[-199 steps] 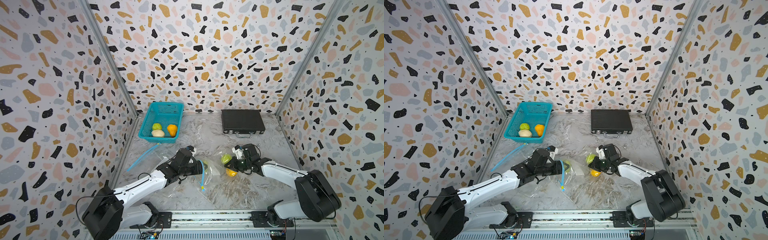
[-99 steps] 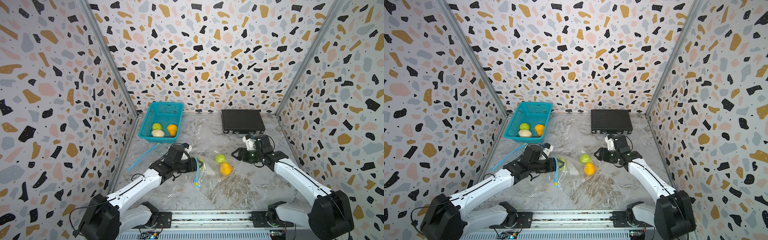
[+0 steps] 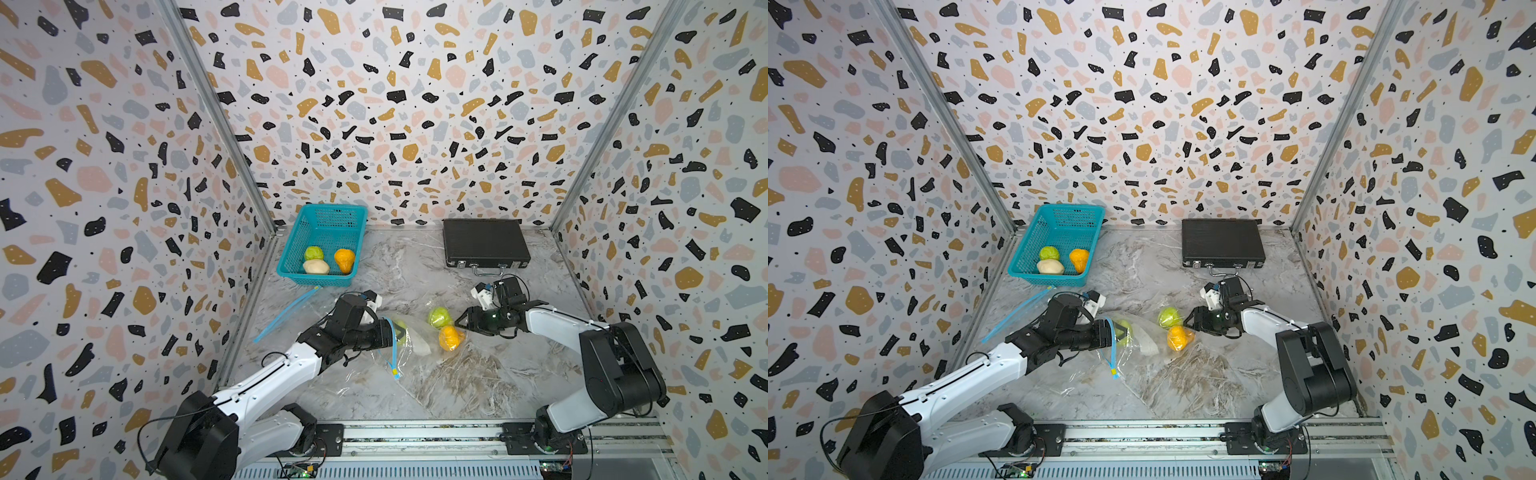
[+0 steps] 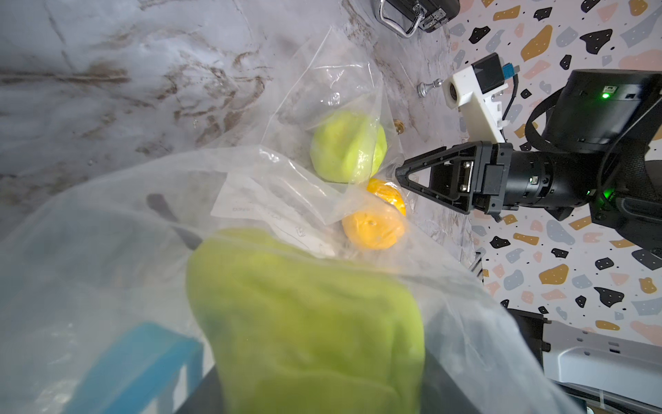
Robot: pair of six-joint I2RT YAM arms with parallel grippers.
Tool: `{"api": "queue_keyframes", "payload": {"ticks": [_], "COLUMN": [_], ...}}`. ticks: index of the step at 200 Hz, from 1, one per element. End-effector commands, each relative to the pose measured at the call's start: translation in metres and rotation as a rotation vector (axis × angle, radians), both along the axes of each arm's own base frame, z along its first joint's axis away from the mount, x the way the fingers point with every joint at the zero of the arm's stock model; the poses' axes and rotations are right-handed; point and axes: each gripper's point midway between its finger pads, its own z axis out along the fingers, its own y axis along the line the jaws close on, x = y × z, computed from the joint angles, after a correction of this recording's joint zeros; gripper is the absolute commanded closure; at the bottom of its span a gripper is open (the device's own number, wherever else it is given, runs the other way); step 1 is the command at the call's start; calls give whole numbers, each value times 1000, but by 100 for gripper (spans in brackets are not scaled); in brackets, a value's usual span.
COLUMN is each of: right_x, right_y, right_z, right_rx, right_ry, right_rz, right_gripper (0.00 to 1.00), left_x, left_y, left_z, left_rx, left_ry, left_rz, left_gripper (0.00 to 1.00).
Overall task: Open the zip-top bag and take out the pear
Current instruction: Adjust the zipper food storage bag at the center of the board.
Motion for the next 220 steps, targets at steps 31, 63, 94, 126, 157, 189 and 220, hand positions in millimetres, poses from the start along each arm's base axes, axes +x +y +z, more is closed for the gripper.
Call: {"api": "queue_keyframes", "payload": {"ticks": [31,63,94,126,157,189,220], "right_x": [23,23,18,7,-5,-11,-13], "right_y": [18,10,-25,-60,-67,-71,-75], "right_z": [5,13,29,42,37,26,25], "right_rx": [101,77,-61,-193,-226,-246,-249], "right_ry": [-43,-86,-121,-143,-124,-92,-90], "right_rz": [42,-6,-155,-275,-284,-292,-329], "right_gripper": [77,100,100,100,100,100,100], "left_x": [8,11,14,17,21,30,25], "left_y": [-4,2,10,18,20,35,50], "left_z": [0,-1,0,-1,11,31,11], "left_rx": [-26,-21,-4,25,17,50,144], "left_ry": [-34,-39,-47,-56,-92,-152,-111], "left_rz": [-13,6,22,48,68,141,156], "left_gripper": [57,59,60,60,61,64,64]}}
